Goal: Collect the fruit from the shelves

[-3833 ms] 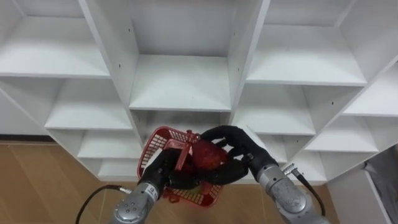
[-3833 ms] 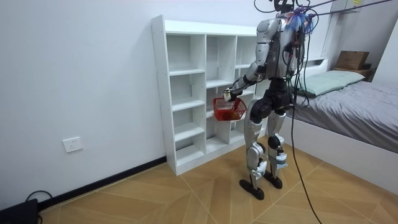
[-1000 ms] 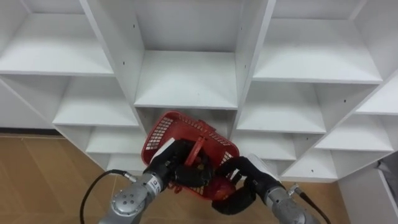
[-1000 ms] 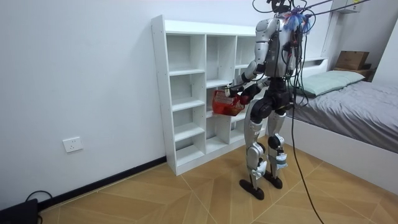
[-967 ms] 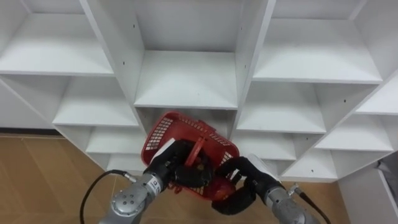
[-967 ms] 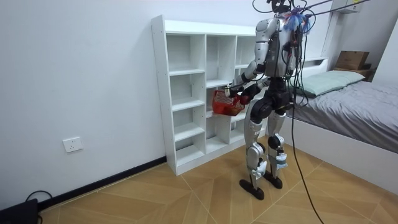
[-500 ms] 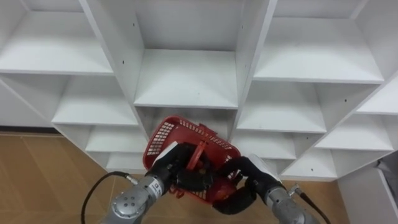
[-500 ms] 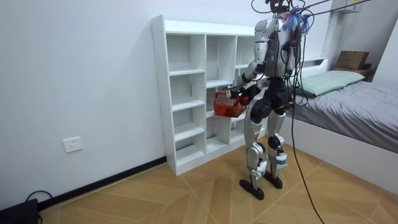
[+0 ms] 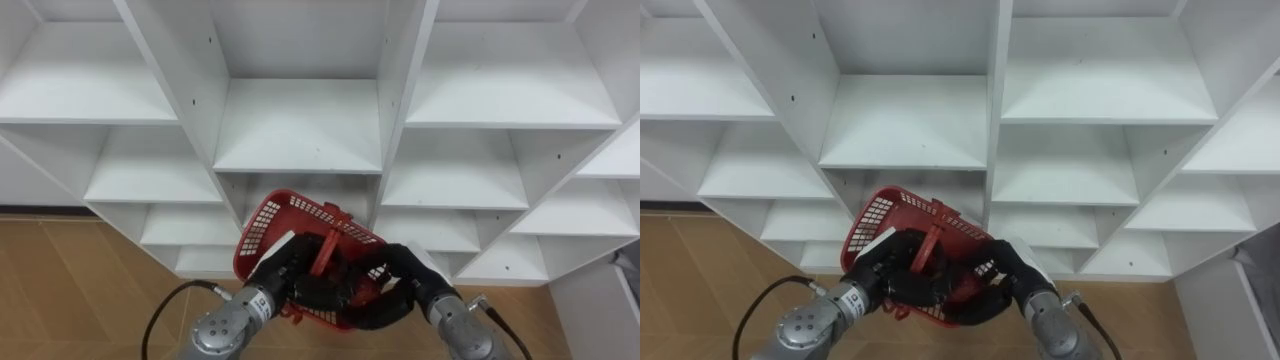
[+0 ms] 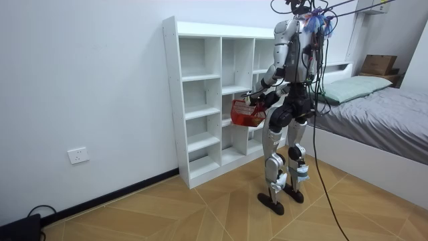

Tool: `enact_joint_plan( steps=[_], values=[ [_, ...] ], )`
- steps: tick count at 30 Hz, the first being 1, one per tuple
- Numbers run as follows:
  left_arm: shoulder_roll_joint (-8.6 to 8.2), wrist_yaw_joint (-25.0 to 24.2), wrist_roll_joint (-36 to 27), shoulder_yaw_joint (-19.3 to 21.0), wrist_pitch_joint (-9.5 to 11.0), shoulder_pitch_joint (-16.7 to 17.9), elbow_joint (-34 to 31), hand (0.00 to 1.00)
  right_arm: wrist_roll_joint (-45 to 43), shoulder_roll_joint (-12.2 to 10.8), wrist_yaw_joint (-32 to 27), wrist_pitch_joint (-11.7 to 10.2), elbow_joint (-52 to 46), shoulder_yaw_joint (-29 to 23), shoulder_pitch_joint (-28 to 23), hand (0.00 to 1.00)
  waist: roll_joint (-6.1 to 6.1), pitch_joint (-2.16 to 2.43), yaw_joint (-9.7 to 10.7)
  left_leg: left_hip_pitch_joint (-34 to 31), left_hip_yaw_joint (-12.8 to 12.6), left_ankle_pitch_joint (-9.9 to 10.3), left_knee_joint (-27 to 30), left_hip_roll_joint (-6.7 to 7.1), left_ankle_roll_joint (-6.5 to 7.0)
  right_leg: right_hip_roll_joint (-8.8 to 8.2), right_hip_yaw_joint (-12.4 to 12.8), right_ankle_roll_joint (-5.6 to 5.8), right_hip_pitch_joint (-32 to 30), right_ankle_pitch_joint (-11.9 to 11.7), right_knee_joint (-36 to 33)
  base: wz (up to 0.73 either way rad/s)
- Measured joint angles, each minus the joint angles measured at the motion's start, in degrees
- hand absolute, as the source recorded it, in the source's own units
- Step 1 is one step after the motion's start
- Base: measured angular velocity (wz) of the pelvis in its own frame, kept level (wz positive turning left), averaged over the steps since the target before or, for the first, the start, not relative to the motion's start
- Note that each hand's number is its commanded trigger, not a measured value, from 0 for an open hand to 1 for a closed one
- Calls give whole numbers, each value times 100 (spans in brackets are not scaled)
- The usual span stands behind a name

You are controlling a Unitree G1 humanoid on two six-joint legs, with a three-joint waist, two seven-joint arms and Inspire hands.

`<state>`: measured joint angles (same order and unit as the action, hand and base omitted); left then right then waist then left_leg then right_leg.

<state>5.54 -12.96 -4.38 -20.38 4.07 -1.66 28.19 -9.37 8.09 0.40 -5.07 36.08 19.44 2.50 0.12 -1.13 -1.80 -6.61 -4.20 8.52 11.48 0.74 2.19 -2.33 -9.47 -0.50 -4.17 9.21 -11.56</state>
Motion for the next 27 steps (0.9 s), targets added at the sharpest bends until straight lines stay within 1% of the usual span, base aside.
enact_joint_plan(
  steps=[4, 9, 16, 27],
  values=[
    [-23, 2, 0, 0, -43, 0, 0, 100, 249, -2, -38, 20, 0, 0, 0, 0, 2, 2, 1, 19, -18, 0, 0, 0, 0, -2, 14, 0, 10, 0, -6, 0],
    [-40, 6, 0, -1, -209, 1, 3, 100, 288, -89, -40, 46, 0, -31, -1, 0, 1, 2, 9, 21, -24, 0, 6, -1, 0, -1, 24, 0, 9, 0, -9, 0],
    [-44, 30, -1, 4, -273, 0, 2, 100, 284, -170, -7, 93, -1, -31, 1, 0, 2, 3, 22, 21, -28, -1, 20, 2, 1, -11, 2, 3, 18, 2, -8, 0],
    [-41, 99, -13, 3, -373, 1, 3, 100, 215, -159, 172, 107, -1, -33, 1, 0, 7, 21, 23, 24, -37, -1, 29, 0, 1, -10, -11, 2, 17, 2, -9, 0]
  ],
)
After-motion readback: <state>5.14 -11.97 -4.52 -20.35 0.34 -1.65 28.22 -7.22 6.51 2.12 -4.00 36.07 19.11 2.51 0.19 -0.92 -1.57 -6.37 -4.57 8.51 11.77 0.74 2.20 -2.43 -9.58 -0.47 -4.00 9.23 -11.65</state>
